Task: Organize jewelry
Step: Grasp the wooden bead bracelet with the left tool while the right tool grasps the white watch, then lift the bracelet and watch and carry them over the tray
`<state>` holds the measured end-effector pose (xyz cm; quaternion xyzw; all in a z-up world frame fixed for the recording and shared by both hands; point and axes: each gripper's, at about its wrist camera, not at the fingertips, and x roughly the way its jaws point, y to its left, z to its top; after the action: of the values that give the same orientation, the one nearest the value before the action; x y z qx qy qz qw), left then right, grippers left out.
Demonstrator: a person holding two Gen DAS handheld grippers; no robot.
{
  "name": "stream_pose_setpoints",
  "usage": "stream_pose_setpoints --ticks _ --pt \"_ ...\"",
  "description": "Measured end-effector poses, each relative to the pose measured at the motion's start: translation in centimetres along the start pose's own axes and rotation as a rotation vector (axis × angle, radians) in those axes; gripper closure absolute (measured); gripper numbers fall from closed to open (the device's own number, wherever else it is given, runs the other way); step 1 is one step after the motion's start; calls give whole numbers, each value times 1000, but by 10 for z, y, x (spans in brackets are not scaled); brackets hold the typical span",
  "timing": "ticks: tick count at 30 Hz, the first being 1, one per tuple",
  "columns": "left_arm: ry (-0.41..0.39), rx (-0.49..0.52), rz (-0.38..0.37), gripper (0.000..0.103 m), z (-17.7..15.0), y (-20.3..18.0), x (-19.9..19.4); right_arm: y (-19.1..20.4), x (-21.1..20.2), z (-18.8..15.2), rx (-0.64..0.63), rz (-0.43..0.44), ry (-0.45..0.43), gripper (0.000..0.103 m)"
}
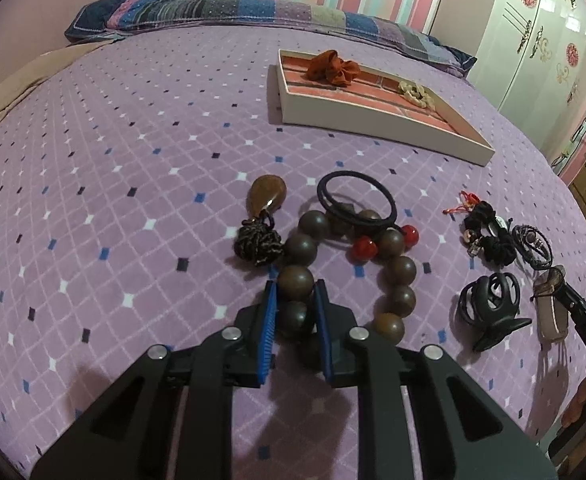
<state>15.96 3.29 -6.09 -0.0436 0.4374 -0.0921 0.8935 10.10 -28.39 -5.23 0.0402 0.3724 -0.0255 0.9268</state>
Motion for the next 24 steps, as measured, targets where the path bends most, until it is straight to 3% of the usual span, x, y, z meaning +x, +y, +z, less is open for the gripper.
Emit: stream_pose_setpoints --ticks 12,24 --pt "-134 67 -35 84 18 -20 -42 0 -11 4 0 0 -26 94" --pt "-208 110 -81 84 38 -37 -67 -4 -22 15 6 -3 -64 94"
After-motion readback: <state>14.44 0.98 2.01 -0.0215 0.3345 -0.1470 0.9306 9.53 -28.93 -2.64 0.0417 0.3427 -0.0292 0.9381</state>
